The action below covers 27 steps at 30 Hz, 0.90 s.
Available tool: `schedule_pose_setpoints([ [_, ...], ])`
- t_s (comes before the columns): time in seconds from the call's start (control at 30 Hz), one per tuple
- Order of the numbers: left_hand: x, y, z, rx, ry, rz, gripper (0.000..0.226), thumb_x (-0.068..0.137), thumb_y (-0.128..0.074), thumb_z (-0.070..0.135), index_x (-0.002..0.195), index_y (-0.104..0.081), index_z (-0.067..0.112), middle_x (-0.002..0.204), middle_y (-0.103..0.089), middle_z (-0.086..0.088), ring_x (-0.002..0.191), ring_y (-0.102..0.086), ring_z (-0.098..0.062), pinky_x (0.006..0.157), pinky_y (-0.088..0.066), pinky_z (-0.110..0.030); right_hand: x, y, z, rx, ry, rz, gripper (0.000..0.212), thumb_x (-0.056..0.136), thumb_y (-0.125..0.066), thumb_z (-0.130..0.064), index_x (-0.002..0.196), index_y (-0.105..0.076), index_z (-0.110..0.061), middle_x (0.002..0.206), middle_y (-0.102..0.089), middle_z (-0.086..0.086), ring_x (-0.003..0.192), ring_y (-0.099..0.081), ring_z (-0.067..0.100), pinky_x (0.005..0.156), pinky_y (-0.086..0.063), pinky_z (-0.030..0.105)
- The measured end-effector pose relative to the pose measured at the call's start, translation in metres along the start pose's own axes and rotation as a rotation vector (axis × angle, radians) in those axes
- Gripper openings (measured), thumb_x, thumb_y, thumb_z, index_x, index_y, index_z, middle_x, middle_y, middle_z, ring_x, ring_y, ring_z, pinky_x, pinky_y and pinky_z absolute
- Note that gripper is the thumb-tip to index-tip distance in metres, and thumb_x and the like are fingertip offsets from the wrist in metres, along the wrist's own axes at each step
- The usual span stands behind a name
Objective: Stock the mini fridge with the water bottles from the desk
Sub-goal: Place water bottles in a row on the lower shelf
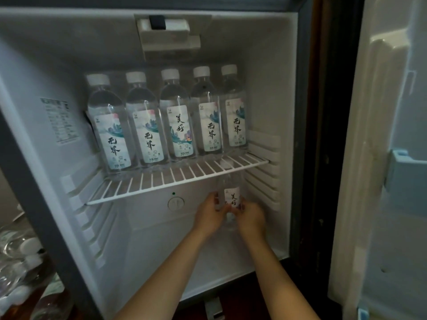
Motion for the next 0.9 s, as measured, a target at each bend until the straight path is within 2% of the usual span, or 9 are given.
schedule_pose_setpoints([
  [0.1,0.006,-0.006,0.002,0.058,-0.010,0.037,0.043,0.088,-0.062,0.024,0.127,-0.049,0.009,0.124,-0.060,-0.010,0.114,-0.056,-0.024,0.086,-0.043,-0.027,0.002,-0.003,-0.002,-0.078,-0.052,0.119,0.023,0.090,-0.059,-0.024,0.101,-0.070,-0.008,0.097,-0.071,0.013,0.090,-0.066,0.025,0.071,-0.048,0.025],
  [0.3,0.015,-0.013,0.004,0.147,-0.026,0.060,0.040,0.092,-0.056,0.026,0.127,-0.047,0.008,0.126,-0.059,-0.010,0.115,-0.055,-0.026,0.083,-0.040,-0.026,0.006,-0.006,-0.003,-0.180,-0.034,0.213,0.025,0.094,-0.049,-0.021,0.101,-0.070,-0.008,0.099,-0.070,0.014,0.090,-0.066,0.025,0.067,-0.042,0.024],
  [0.53,0.026,-0.023,0.002,0.233,-0.006,0.075,0.038,0.094,-0.052,0.028,0.127,-0.047,0.009,0.126,-0.059,-0.013,0.116,-0.054,-0.029,0.084,-0.040,-0.030,0.012,-0.010,-0.003,-0.099,-0.016,0.201,0.025,0.091,-0.051,-0.020,0.099,-0.070,-0.006,0.097,-0.070,0.018,0.089,-0.067,0.030,0.072,-0.050,0.032],
  [0.67,0.029,-0.025,-0.003,0.250,-0.003,0.023,0.039,0.095,-0.049,0.030,0.127,-0.045,0.007,0.128,-0.057,-0.014,0.117,-0.053,-0.030,0.087,-0.040,-0.030,0.014,-0.009,-0.003,-0.074,-0.023,0.178,0.024,0.090,-0.051,-0.018,0.098,-0.070,-0.006,0.098,-0.070,0.018,0.090,-0.067,0.030,0.071,-0.049,0.030],
  [0.8,0.033,-0.026,-0.010,0.134,0.059,-0.076,0.037,0.098,-0.042,0.033,0.123,-0.043,0.006,0.126,-0.056,-0.017,0.114,-0.053,-0.030,0.084,-0.039,-0.029,0.015,-0.008,-0.005,-0.076,-0.023,0.169,0.024,0.090,-0.053,-0.021,0.097,-0.071,-0.007,0.098,-0.070,0.018,0.090,-0.067,0.031,0.069,-0.048,0.030],
  [0.9,0.033,-0.025,-0.009,0.053,0.112,-0.089,0.037,0.099,-0.037,0.035,0.118,-0.044,0.004,0.124,-0.056,-0.016,0.114,-0.053,-0.029,0.081,-0.037,-0.026,0.014,-0.006,-0.004,-0.072,-0.035,0.171,0.024,0.091,-0.053,-0.021,0.096,-0.071,-0.006,0.099,-0.070,0.019,0.092,-0.066,0.032,0.067,-0.043,0.028],
])
Point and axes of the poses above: each hand's wrist, its own x-axis towards the middle knuckle, its own y-axis out of the back of the hand, z = x × y, the point moved 2 cm from there along x, towards the middle knuckle
